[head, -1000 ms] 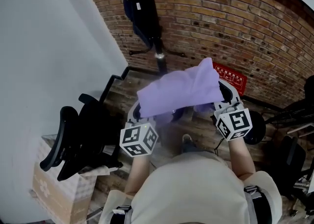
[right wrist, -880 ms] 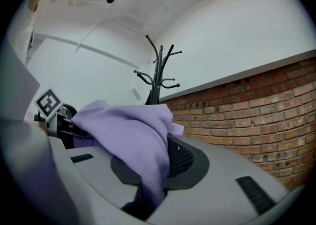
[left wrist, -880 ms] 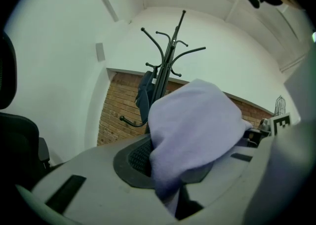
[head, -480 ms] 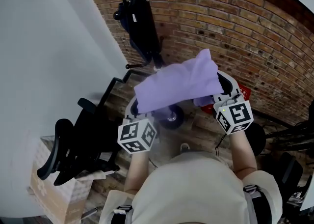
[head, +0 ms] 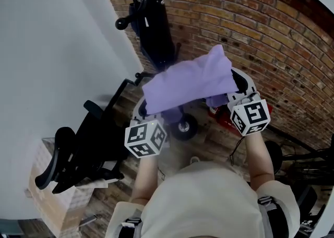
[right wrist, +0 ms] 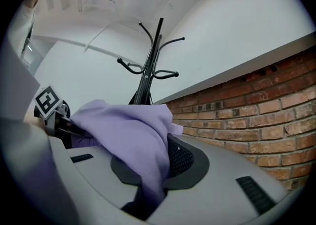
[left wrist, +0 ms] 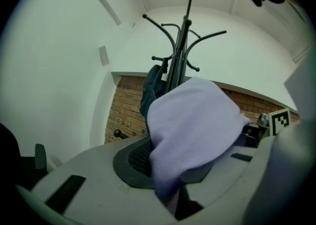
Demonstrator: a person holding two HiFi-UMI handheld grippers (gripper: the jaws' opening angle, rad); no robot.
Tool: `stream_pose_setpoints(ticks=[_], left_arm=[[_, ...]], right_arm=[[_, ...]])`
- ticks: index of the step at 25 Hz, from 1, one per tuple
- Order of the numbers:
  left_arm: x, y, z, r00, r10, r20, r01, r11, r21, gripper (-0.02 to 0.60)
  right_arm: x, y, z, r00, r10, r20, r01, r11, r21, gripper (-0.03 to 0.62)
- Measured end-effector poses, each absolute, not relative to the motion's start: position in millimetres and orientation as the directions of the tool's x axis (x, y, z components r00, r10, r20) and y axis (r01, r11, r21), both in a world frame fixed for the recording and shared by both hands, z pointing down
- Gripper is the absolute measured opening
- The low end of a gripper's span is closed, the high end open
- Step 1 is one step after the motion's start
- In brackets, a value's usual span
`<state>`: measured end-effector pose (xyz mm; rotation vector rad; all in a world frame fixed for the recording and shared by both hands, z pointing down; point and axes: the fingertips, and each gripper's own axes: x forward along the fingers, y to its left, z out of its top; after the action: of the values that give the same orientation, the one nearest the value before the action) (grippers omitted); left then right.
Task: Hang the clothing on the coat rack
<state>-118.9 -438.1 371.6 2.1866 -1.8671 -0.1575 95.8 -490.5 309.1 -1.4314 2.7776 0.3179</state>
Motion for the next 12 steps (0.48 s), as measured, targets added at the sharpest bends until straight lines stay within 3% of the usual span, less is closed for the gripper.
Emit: stream_pose_setpoints(ticks=[12], left_arm=[[-127.9,-471.4,410.5,0.113,-0.978,0.173,-0.964,-0.065,0.259,0.058]], right_arm=[[81.8,-545.0,349.2,-0.62,-0.784,-0.011,-0.777,0.613,0.143,0.046]])
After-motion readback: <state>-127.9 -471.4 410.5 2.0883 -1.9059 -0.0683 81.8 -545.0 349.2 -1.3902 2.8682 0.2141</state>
